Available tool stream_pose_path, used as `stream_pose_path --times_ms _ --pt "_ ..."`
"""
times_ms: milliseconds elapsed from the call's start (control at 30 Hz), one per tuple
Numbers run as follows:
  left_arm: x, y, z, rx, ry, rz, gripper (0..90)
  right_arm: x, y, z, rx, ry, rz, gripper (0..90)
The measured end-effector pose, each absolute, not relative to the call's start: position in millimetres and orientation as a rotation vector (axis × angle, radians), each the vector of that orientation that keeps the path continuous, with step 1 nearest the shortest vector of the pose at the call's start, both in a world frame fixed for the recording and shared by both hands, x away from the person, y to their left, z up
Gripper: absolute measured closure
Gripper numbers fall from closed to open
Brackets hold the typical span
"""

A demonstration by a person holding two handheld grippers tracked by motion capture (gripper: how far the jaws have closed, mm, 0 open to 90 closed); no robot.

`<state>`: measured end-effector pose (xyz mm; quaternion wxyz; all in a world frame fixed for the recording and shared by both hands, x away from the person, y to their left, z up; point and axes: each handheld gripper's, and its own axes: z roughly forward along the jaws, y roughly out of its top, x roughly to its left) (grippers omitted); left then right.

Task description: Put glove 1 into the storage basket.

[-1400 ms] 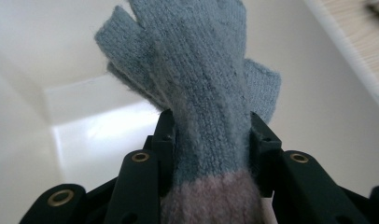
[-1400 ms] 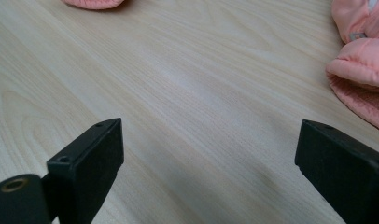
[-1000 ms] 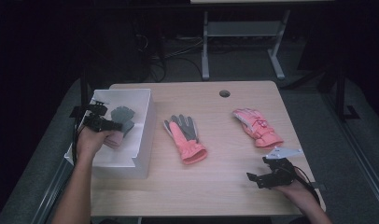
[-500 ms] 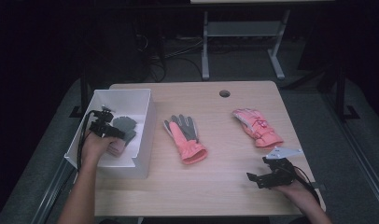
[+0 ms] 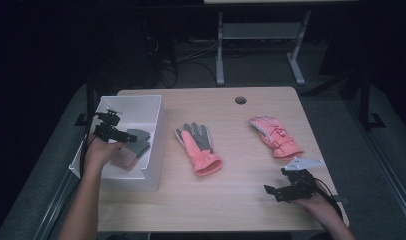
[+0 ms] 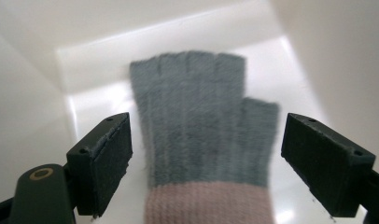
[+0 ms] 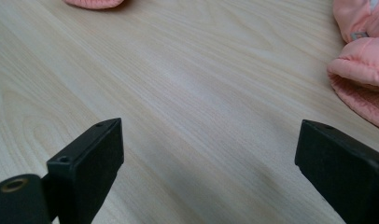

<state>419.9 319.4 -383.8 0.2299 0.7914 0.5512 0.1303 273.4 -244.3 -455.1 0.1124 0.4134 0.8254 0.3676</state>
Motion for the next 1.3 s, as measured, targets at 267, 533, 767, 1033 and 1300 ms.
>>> stream_pose_path --times_ms 267,533,767,1033,1300 --pt "409 310 -354 2.128 1.42 0.341 14.6 274 -243 -456 1.218 2.424 1.078 7.6" --pt "399 283 -328 2.129 1.289 0.336 14.7 274 -244 -455 1.222 2.422 1.08 7.6" --pt "388 246 -309 2.122 1.163 0.311 14.7 274 -244 -456 1.228 2.425 1.084 7.5" --pt "373 202 -301 2.132 1.05 0.278 15.7 274 -244 -456 1.229 2.424 1.088 7.6" --pt "359 152 -310 2.13 0.959 0.227 33.7 273 -244 -455 1.229 2.421 1.098 7.6"
